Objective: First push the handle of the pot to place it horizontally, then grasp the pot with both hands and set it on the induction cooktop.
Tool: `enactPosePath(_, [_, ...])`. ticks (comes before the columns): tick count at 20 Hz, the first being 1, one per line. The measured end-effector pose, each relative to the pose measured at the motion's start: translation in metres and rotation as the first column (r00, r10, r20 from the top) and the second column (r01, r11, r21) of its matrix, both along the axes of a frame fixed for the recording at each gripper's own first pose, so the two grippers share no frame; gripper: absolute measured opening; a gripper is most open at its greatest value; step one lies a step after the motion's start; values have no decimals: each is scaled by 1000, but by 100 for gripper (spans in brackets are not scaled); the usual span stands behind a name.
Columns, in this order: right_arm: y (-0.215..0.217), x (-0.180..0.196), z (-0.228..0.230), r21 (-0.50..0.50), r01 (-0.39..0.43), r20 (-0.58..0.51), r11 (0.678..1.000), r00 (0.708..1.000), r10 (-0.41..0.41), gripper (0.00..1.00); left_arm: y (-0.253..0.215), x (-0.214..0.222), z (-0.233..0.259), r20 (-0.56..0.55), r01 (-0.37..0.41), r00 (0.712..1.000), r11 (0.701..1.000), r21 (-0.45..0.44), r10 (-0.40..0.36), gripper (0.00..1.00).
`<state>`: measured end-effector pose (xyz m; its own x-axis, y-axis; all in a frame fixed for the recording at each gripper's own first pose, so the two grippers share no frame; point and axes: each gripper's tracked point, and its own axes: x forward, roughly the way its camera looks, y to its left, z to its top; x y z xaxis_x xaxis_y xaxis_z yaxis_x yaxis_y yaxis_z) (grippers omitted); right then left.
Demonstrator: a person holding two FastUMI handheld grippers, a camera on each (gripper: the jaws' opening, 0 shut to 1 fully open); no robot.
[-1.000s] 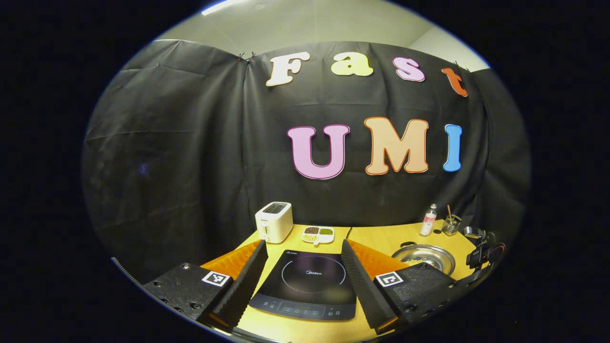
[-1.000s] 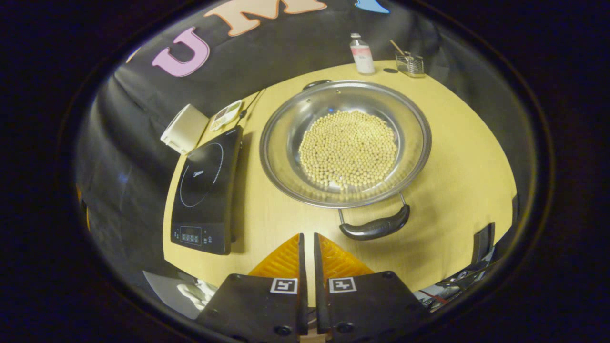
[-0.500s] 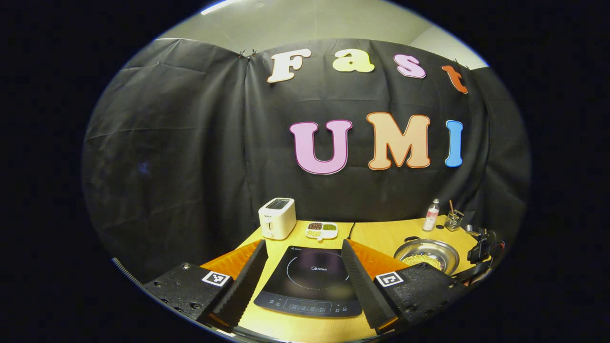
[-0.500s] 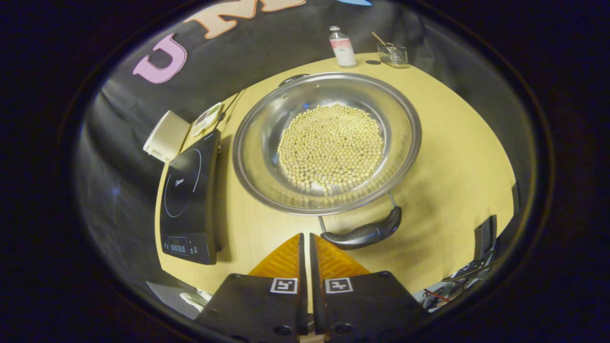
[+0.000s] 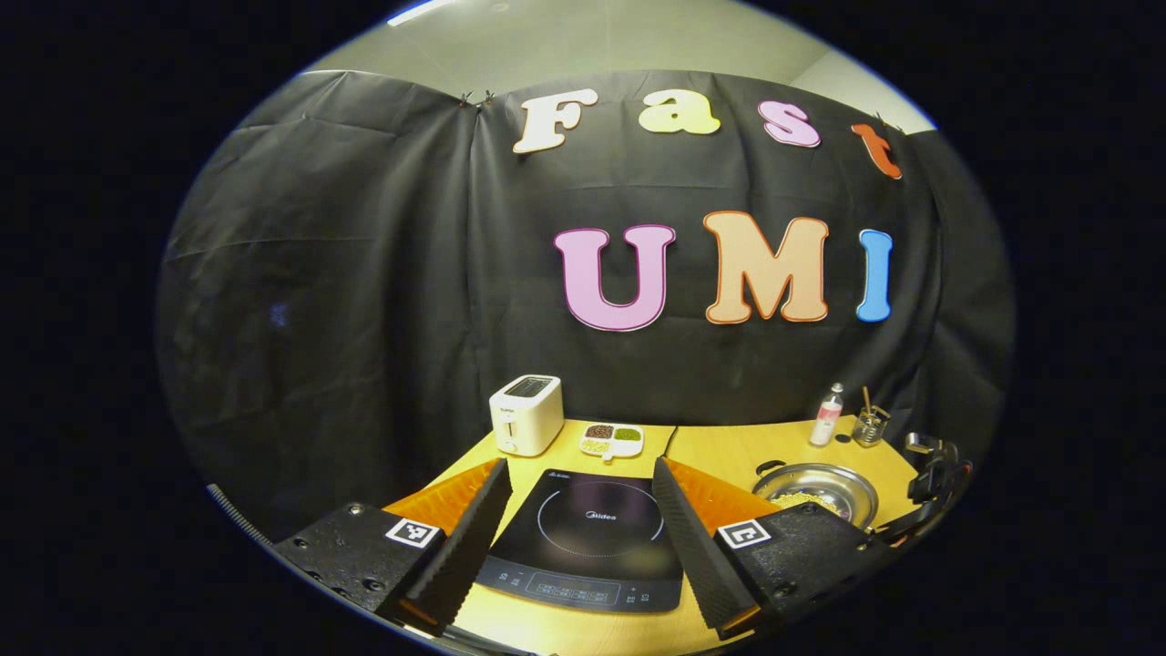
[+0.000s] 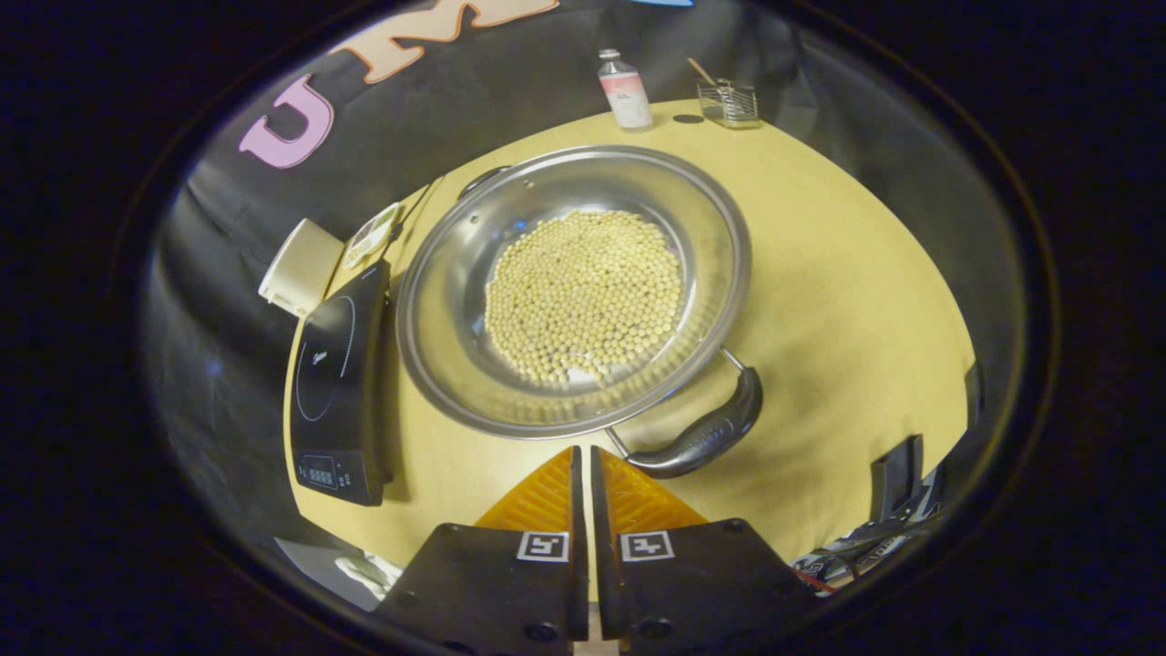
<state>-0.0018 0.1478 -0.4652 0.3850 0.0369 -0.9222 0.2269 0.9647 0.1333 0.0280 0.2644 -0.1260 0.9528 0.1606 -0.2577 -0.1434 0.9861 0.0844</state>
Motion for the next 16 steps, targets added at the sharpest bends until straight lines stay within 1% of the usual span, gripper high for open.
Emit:
enactPosePath(1, [-6,2,0,3,-7,-5,1000,1000,7,0,-1,3,-1,-2,-11,1000,1000,11,11,95])
enactPosePath(3, [-21,6,1,4,-18,-12,1000,1000,18,0,-10,7,-5,-11,-25,1000,1000,-1,25,96])
enactPosePath(4, [-28,9,1,4,-23,-18,1000,1000,23,7,-14,11,-3,-5,-35,999,999,-17,35,92])
enactPosePath(5, [-36,11,2,3,-25,-23,1000,999,25,0,-19,15,-4,-4,-46,999,998,-36,46,92])
enactPosePath(6, [-43,14,2,1,-28,-29,1000,999,28,7,-24,18,-6,-3,-58,998,997,-49,58,96])
enactPosePath(8, [-57,19,3,5,-26,-40,1000,999,26,7,-31,21,-7,-8,-79,997,995,-58,78,96])
enactPosePath(9, [-63,21,4,8,-23,-43,1000,999,24,0,-35,22,-8,-10,-88,996,994,-57,88,96])
enactPosePath(10, [-68,25,4,13,-23,-45,1000,999,23,7,-38,24,-8,-12,-95,995,994,-56,95,96])
enactPosePath(11, [-74,27,4,17,-24,-47,1000,999,24,8,-43,25,-8,-11,-99,995,994,-54,99,95])
enactPosePath(12, [-79,31,5,20,-25,-46,999,999,26,8,-47,27,-7,-10,-102,995,993,-52,102,99])
enactPosePath(13, [-83,35,4,22,-27,-42,999,999,28,7,-52,27,-8,-9,-104,995,993,-51,103,95])
enactPosePath(15, [-92,41,3,21,-26,-38,999,999,27,7,-61,29,-10,-15,-104,995,993,-58,103,96])
enactPosePath(16, [-94,43,2,28,-21,-39,999,999,23,8,-66,30,-11,-20,-105,994,993,-61,104,92])
